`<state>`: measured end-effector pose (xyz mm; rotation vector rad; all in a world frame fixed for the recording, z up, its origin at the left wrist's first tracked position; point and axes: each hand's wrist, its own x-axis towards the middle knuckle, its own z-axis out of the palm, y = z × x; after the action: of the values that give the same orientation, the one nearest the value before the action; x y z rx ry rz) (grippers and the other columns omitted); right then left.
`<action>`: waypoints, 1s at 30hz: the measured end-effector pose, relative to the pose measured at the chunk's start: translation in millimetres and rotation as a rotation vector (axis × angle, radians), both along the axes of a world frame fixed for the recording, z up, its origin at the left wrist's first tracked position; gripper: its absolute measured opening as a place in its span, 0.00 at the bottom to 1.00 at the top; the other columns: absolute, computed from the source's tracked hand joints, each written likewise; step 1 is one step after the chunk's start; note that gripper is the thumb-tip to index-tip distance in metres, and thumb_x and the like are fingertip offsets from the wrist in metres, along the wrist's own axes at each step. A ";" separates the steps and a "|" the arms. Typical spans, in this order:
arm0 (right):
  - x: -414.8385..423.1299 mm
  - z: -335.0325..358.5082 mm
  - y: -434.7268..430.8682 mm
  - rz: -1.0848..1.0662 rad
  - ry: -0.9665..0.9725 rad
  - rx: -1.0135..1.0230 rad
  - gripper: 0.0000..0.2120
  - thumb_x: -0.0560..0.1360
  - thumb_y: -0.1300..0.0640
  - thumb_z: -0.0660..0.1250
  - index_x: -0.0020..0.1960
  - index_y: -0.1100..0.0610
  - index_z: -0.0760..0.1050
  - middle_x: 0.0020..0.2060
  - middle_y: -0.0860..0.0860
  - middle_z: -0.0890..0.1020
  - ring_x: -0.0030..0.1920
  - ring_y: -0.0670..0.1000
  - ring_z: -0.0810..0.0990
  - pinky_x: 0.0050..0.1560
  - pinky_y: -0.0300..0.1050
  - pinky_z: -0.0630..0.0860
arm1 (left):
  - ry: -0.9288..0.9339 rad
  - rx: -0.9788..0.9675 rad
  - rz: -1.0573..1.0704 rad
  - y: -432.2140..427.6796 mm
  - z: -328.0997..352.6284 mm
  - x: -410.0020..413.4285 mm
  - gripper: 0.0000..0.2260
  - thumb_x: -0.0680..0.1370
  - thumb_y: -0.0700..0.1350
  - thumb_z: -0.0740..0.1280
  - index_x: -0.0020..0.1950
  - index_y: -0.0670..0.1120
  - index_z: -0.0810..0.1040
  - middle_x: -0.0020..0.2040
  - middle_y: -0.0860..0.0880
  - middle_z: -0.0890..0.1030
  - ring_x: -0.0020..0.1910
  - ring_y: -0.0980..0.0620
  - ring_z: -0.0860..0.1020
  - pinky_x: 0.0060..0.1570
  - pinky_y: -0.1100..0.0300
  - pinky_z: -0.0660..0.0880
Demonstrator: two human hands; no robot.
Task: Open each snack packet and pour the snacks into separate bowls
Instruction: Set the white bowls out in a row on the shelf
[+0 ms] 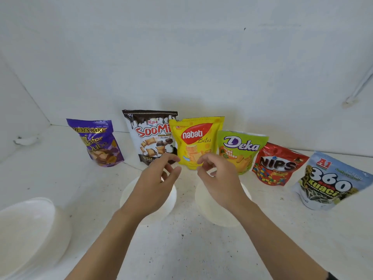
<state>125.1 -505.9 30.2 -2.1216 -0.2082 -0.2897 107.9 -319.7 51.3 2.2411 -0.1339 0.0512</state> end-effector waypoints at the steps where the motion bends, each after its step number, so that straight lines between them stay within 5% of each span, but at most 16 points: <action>1: -0.7 6.1 14.1 0.040 -0.013 0.019 0.04 0.75 0.61 0.71 0.48 0.53 0.79 0.38 0.46 0.81 0.43 0.45 0.79 0.41 0.38 0.75 | -0.010 -0.001 0.030 13.7 5.5 -5.3 0.07 0.83 0.53 0.63 0.61 0.61 0.73 0.50 0.57 0.78 0.48 0.57 0.78 0.44 0.66 0.72; 10: -12.4 24.9 150.5 0.381 -0.010 0.038 0.05 0.78 0.55 0.70 0.54 0.50 0.79 0.46 0.47 0.81 0.49 0.45 0.79 0.47 0.39 0.77 | -0.066 0.031 0.289 147.1 17.9 -68.6 0.04 0.81 0.50 0.67 0.54 0.59 0.76 0.48 0.57 0.79 0.48 0.57 0.79 0.44 0.63 0.75; 22: -39.3 -14.3 278.4 0.553 0.029 -0.066 0.08 0.77 0.50 0.70 0.57 0.46 0.79 0.57 0.44 0.74 0.63 0.45 0.69 0.56 0.23 0.62 | -0.118 0.368 0.693 285.4 -20.2 -143.8 0.08 0.79 0.47 0.69 0.57 0.57 0.79 0.54 0.55 0.76 0.52 0.54 0.69 0.56 0.52 0.69; 26: -45.8 -31.7 300.1 0.536 0.134 -0.109 0.09 0.77 0.48 0.70 0.58 0.45 0.79 0.59 0.46 0.72 0.64 0.47 0.69 0.54 0.25 0.64 | -0.021 0.323 0.715 302.8 -41.8 -151.1 0.11 0.79 0.47 0.69 0.61 0.56 0.79 0.59 0.53 0.73 0.53 0.52 0.70 0.57 0.51 0.71; 30: -52.8 -45.3 308.8 0.565 0.255 -0.157 0.12 0.76 0.54 0.69 0.58 0.44 0.79 0.58 0.46 0.70 0.61 0.48 0.72 0.55 0.35 0.69 | 0.060 0.191 0.754 304.9 -56.7 -150.8 0.14 0.77 0.45 0.72 0.61 0.56 0.78 0.62 0.55 0.68 0.43 0.59 0.75 0.48 0.59 0.69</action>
<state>72.4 -197.1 -15.1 -2.1267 -0.6784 0.3365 -42.8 -14.8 -5.4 2.3562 0.7696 0.3882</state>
